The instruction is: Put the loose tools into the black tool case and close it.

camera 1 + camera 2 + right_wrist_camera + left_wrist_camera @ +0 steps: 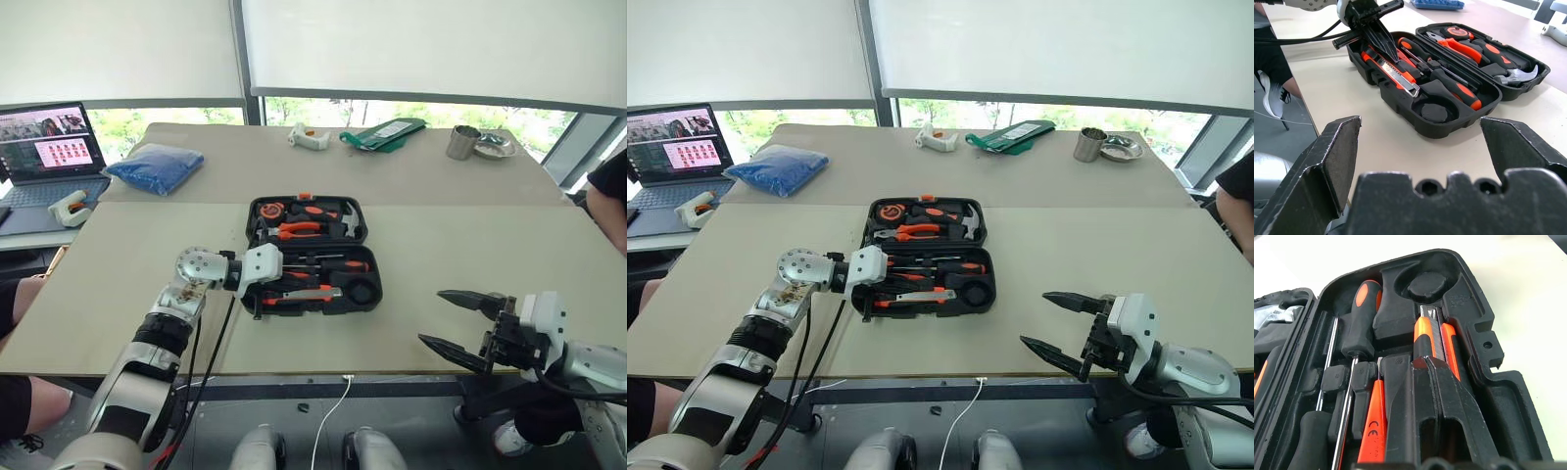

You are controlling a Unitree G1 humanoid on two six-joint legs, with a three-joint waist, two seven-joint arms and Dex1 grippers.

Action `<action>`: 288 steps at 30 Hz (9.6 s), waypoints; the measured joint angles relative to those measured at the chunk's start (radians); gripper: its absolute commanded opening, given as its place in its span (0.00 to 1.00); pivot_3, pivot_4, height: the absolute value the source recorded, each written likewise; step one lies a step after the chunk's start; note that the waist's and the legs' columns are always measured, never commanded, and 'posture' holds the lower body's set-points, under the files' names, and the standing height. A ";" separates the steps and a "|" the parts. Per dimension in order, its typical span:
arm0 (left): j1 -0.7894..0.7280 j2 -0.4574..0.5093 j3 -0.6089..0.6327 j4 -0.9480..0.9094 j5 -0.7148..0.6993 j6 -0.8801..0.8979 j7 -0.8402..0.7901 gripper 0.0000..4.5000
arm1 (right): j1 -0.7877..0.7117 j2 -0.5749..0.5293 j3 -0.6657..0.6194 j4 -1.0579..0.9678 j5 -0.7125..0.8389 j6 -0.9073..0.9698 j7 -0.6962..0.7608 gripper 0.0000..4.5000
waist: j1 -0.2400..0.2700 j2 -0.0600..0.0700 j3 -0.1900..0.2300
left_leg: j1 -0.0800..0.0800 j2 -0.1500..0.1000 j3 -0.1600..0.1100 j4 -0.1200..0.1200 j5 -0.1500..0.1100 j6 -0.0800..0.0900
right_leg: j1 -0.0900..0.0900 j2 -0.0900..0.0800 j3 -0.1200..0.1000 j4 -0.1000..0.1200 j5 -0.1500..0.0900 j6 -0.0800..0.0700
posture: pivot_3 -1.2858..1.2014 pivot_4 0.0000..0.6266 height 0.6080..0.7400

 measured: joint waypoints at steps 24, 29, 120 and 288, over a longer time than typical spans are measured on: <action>0.172 -0.036 0.152 -0.124 -0.224 0.166 0.009 0.40 | 0.141 0.042 -0.202 0.016 0.029 -0.012 -0.058 1.00 | 0.002 0.008 -0.029 | 0.002 0.000 0.000 -0.004 -0.004 0.002 | 0.000 -0.001 0.001 -0.001 -0.006 -0.004 | 0.52 0.24 1.00; 0.279 0.015 0.225 -0.368 -0.351 0.220 -0.031 0.83 | 0.266 0.081 -0.383 0.232 -0.006 -0.149 -0.052 1.00 | 0.006 0.008 -0.028 | 0.003 -0.001 0.000 -0.004 -0.007 0.003 | 0.002 -0.003 0.002 -0.004 -0.010 -0.005 | 0.52 0.24 1.00; 0.720 0.083 0.295 -0.789 -0.446 0.286 0.179 1.00 | -0.943 -0.039 0.766 0.305 -0.346 0.719 0.170 0.37 | -0.005 0.011 -0.020 | -0.006 -0.008 0.006 0.000 -0.022 0.009 | -0.010 -0.017 -0.003 -0.001 -0.010 0.001 | 0.52 0.24 1.00; 0.125 0.005 0.235 0.067 -0.094 -0.141 0.307 0.01 | 0.056 -0.199 0.215 0.105 -0.179 -0.218 -0.121 0.00 | 0.000 0.005 -0.017 | -0.004 -0.015 0.007 -0.001 -0.007 0.018 | 0.002 -0.025 -0.005 -0.016 0.005 0.011 | 0.52 0.24 1.00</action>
